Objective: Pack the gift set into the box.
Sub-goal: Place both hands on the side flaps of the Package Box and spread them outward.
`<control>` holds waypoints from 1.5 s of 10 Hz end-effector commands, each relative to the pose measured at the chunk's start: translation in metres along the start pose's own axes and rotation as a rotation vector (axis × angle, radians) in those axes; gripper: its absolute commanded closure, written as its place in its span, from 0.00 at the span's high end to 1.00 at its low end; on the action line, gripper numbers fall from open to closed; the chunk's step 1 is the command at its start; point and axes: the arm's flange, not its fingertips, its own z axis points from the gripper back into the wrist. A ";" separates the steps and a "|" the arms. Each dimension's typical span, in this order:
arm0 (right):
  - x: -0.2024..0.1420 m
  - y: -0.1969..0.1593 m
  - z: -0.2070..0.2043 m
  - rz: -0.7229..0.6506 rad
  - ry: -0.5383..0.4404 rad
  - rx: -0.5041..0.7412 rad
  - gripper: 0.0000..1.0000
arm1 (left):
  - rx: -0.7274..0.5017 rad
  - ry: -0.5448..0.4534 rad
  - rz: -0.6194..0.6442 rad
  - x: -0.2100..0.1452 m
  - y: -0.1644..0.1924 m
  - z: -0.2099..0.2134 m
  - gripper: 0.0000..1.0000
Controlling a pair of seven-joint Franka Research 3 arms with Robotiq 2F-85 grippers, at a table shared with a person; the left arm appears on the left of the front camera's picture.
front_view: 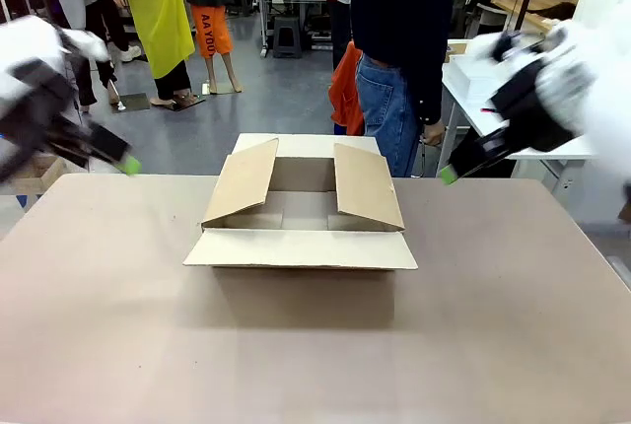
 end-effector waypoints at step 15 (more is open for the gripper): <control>-0.149 -0.204 0.048 -0.810 -0.259 0.529 1.00 | -0.747 -0.366 0.625 -0.138 0.196 0.016 1.00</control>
